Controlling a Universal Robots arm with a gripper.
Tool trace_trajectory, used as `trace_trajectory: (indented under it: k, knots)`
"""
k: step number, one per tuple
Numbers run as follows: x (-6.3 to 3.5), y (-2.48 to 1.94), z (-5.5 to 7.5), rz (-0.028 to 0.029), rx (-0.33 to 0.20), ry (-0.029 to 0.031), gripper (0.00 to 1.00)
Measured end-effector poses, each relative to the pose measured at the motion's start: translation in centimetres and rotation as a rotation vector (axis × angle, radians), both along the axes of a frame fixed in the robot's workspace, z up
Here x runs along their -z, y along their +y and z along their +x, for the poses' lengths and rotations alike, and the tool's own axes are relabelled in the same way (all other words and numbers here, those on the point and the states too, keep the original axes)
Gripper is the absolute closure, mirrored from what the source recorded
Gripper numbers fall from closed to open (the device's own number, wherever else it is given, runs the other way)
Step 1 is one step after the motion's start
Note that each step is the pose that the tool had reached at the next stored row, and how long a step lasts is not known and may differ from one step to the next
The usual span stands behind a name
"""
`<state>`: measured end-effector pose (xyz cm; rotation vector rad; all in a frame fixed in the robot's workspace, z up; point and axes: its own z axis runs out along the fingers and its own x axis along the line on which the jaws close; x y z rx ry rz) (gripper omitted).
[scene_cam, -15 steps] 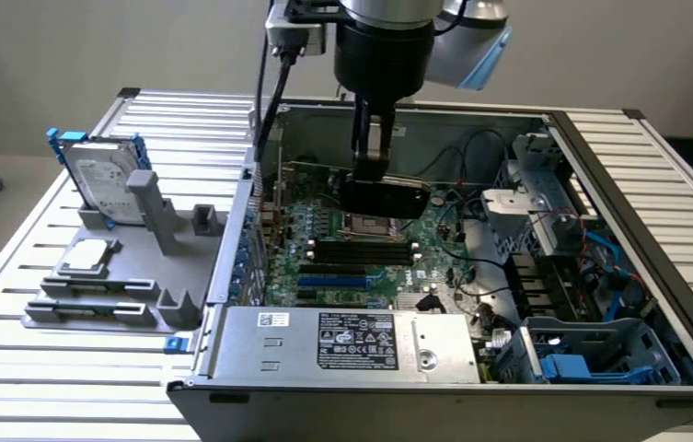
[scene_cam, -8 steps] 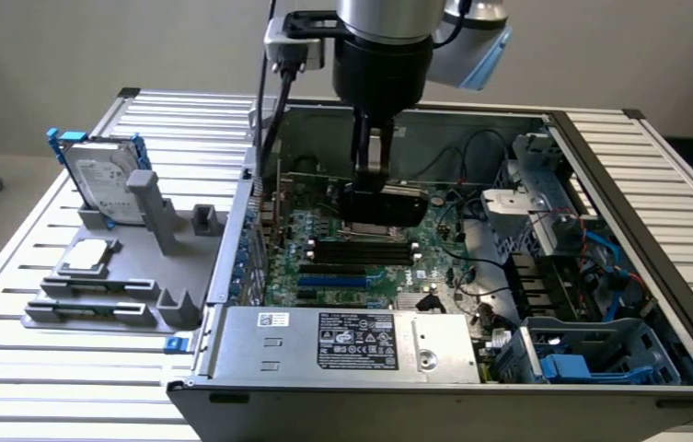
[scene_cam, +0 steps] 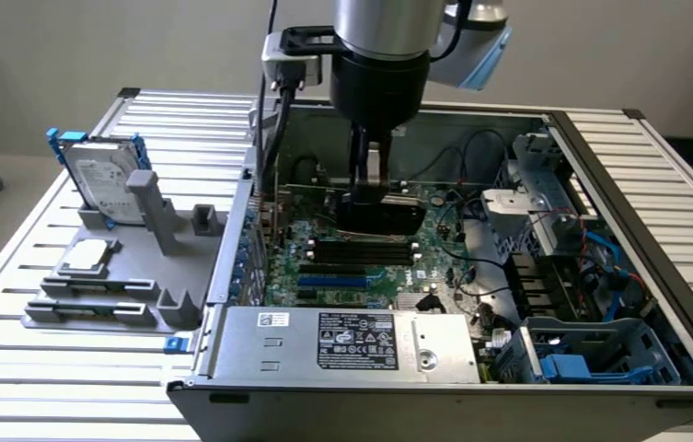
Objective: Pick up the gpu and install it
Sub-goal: 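Insert the gpu into the slot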
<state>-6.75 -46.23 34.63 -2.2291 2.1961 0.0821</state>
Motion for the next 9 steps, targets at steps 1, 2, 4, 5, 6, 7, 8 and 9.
trace_trajectory:
  k: [1,2,4,5,6,7,8,9]
  knots:
    - [0.10,-0.05,-0.03,0.0000,-0.005,0.0000,0.74]
    - [0.20,-0.10,-0.07,0.0000,-0.009,-0.0002,0.74]
    - [0.41,-0.20,-0.15,-0.0001,-0.018,-0.0011,0.74]
    - [0.49,-0.24,-0.18,-0.0002,-0.023,-0.0016,0.74]
    - [0.58,-0.29,-0.23,-0.0002,-0.027,-0.0025,0.74]
    - [0.67,-0.33,-0.28,-0.0001,-0.031,-0.0036,0.74]
    - [0.77,-0.37,-0.36,-0.0001,-0.034,-0.0052,0.74]
    - [0.88,-0.40,-0.46,0.0000,-0.037,-0.0073,0.74]
